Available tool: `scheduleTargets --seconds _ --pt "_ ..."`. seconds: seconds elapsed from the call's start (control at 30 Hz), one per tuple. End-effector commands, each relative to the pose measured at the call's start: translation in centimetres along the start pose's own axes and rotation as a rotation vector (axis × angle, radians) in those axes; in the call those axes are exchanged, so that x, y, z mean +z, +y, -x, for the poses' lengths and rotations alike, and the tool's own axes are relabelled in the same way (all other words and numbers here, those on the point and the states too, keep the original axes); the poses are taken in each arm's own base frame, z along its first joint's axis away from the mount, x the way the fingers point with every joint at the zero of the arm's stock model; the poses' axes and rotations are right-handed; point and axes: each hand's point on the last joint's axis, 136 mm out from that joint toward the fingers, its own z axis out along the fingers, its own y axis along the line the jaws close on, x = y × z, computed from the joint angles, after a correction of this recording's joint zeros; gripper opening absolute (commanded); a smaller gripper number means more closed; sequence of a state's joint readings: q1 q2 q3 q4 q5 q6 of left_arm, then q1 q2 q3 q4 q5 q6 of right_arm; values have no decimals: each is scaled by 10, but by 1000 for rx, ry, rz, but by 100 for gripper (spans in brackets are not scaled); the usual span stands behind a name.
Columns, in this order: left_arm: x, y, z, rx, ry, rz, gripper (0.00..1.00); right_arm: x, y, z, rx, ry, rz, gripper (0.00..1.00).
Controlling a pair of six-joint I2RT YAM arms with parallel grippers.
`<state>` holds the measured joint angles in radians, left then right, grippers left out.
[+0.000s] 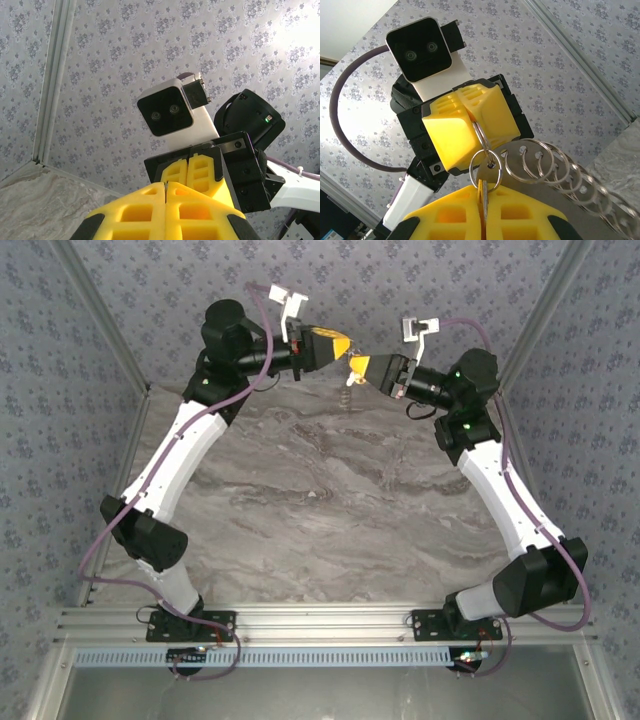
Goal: Put the keys on the keyring
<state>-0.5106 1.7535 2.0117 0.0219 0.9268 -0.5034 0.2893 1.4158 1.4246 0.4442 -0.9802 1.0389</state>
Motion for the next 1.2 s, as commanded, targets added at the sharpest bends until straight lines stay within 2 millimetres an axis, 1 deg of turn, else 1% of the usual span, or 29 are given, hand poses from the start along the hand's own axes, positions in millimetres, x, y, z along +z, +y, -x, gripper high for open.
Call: scheduleTargets --seconds 0.0,0.13,0.27,0.53,0.57,0.6,0.67,0.7,0.73,0.8,0.93,1.03,1.1,1.17 --pt "-15 -33 38 104 -103 -24 0 6 8 -6 -9 29 32 0" --pt "-15 -31 38 96 -119 -23 0 13 10 -11 0 55 53 0" --pt "-17 -30 40 97 -136 -7 0 15 8 -15 11 70 58 0" --pt "-16 -29 44 87 -163 -11 0 29 6 -14 34 66 97 0" --pt "-17 -29 45 87 -165 -10 0 28 5 -14 38 61 95 5" --pt "-17 -30 45 86 -168 -10 0 27 5 -13 40 53 91 13" --pt "-17 -30 47 84 -174 -6 0 21 3 -10 40 38 78 23" --pt "-16 -22 40 64 -167 3 0 16 2 -9 39 27 68 30" --pt "-16 -22 40 60 -172 6 0 10 1 -7 38 16 57 35" --pt "-17 -19 41 55 -184 19 0 -1 0 -4 36 -3 35 40" --pt "-18 -16 44 47 -209 40 0 -27 5 4 14 -50 -4 44" --pt "-19 -15 46 41 -226 41 0 -43 11 17 -16 -101 -35 45" --pt "-19 -15 46 33 -234 39 0 -49 13 27 -34 -139 -50 45" --pt "-19 -15 47 27 -243 33 0 -50 17 37 -57 -179 -53 45"
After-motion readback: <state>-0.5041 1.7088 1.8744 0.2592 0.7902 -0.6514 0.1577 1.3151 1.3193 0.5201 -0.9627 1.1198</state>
